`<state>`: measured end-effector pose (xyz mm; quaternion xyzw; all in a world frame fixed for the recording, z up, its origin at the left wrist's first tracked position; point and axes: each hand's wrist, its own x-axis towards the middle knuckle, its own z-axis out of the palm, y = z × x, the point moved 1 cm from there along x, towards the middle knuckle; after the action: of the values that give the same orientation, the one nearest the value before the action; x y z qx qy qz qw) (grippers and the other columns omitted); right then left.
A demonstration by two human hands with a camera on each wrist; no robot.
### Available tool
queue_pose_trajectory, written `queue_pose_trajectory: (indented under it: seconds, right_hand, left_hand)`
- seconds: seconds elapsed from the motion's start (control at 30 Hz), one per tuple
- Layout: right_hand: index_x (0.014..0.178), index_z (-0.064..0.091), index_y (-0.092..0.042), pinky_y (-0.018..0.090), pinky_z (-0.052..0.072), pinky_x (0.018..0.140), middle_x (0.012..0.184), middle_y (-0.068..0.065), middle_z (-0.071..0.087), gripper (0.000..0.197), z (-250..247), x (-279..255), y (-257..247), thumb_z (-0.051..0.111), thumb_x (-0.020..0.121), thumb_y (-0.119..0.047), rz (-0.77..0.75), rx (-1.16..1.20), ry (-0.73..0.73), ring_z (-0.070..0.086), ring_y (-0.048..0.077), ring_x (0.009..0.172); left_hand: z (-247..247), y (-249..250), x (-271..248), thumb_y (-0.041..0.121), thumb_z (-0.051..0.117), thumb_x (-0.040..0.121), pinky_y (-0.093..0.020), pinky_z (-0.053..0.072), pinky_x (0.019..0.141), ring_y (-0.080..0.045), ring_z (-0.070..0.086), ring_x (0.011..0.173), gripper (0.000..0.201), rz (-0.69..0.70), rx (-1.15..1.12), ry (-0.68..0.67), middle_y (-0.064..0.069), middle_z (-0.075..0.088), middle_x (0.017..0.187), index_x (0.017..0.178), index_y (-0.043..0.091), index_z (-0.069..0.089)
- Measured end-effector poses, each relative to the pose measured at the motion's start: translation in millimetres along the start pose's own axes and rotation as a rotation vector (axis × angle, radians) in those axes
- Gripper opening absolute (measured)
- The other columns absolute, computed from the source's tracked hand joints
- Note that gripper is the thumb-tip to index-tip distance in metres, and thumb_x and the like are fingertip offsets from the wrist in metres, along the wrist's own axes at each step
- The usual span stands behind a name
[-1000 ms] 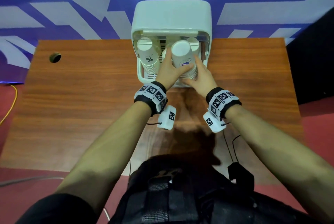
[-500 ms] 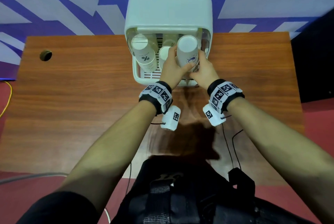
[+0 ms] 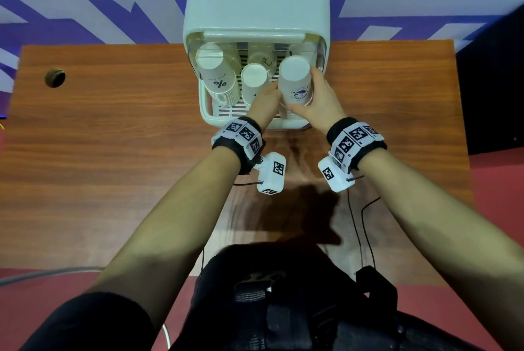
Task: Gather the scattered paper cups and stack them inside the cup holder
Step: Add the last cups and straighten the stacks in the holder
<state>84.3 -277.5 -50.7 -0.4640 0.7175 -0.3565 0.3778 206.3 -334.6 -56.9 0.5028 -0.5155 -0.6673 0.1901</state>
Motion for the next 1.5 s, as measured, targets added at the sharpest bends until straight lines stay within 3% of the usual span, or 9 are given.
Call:
queue_pose_trajectory:
  seconds: [0.27,0.37,0.47,0.53,0.77,0.93,1.17,1.37,1.5]
  right_hand:
    - [0.143,0.025,-0.02,0.03,0.039,0.107,0.14,0.002,0.043,0.093,-4.1,3.7,2.1,0.081,0.069,-0.019,-0.018,0.063,-0.002,0.042,0.012,0.127]
    - [0.145,0.018,-0.026,0.028,0.032,0.111,0.144,-0.002,0.033,0.1,-4.8,4.5,0.1,0.081,0.068,-0.017,-0.057,0.099,-0.011,0.034,0.009,0.132]
    - [0.142,0.026,-0.02,0.016,0.035,0.1,0.134,-0.002,0.044,0.088,-3.6,6.1,-6.5,0.079,0.072,-0.015,-0.078,0.065,-0.018,0.042,0.008,0.122]
    - [0.134,0.034,-0.022,0.007,0.036,0.09,0.124,-0.006,0.048,0.077,-4.7,3.4,-7.0,0.079,0.073,-0.017,-0.068,0.048,0.008,0.045,0.005,0.114]
    - [0.132,0.034,-0.019,0.013,0.043,0.093,0.114,-0.018,0.049,0.08,-23.6,-19.8,-4.9,0.082,0.068,-0.017,-0.021,0.169,0.261,0.049,0.002,0.11]
    - [0.134,0.032,-0.014,0.03,0.048,0.097,0.121,-0.004,0.051,0.084,-55.9,-30.7,-7.3,0.083,0.067,-0.019,0.003,0.197,0.387,0.051,0.011,0.114]
    - [0.134,0.032,-0.011,0.027,0.046,0.098,0.123,0.001,0.052,0.082,-87.4,-52.3,15.5,0.082,0.069,-0.017,0.053,0.211,0.422,0.052,0.012,0.115]
    - [0.133,0.033,-0.011,0.033,0.046,0.1,0.123,0.001,0.052,0.08,-94.7,-51.8,22.7,0.082,0.069,-0.015,0.08,0.193,0.411,0.052,0.014,0.115]
    - [0.133,0.033,-0.013,0.036,0.046,0.1,0.12,-0.003,0.052,0.082,-94.4,-44.9,22.4,0.083,0.068,-0.017,0.096,0.166,0.376,0.052,0.013,0.114]
  left_hand:
    - [11.0,-6.7,11.4,0.04,0.042,0.093,-0.021,0.036,0.045,-0.012,0.052,0.057,0.033,-0.112,-0.226,0.067,-0.006,0.06,0.079,0.098,0.011,0.057]
    - [11.0,-6.4,10.3,0.035,0.037,0.102,-0.019,0.043,0.055,-0.009,0.06,0.068,0.032,-0.066,-0.235,0.051,-0.004,0.065,0.087,0.102,0.013,0.06]
    - [8.1,-12.7,9.1,0.034,0.029,0.105,-0.025,0.05,0.081,-0.016,0.061,0.09,0.036,-0.063,-0.247,0.044,-0.011,0.066,0.105,0.101,0.015,0.061]
    - [4.8,-15.0,6.1,0.037,0.023,0.105,-0.029,0.045,0.092,-0.013,0.058,0.095,0.044,-0.081,-0.229,0.013,-0.004,0.066,0.096,0.09,0.019,0.061]
    - [-3.7,-11.8,5.5,0.043,0.02,0.104,-0.007,0.041,0.066,0.005,0.055,0.083,0.044,-0.17,-0.183,-0.061,0.01,0.059,0.092,0.097,0.017,0.055]
    - [10.7,0.8,2.1,0.048,0.028,0.102,-0.036,0.031,0.113,-0.024,0.042,0.133,0.058,-0.244,-0.243,-0.072,-0.011,0.044,0.145,0.145,0.01,0.036]
    - [40.1,4.2,7.6,0.05,0.034,0.1,-0.041,0.028,0.115,-0.035,0.033,0.139,0.067,-0.328,-0.558,-0.062,-0.026,0.024,0.152,0.153,0.014,0.011]
    - [42.8,-3.9,18.5,0.05,0.044,0.097,-0.041,0.04,0.103,-0.034,0.042,0.132,0.065,-0.363,-0.721,0.022,-0.022,0.036,0.147,0.148,0.013,0.028]
    - [39.4,-0.7,27.0,0.021,0.039,0.099,-0.042,0.049,0.094,-0.034,0.055,0.117,0.047,-0.295,-0.687,0.086,-0.014,0.044,0.14,0.146,0.026,0.034]
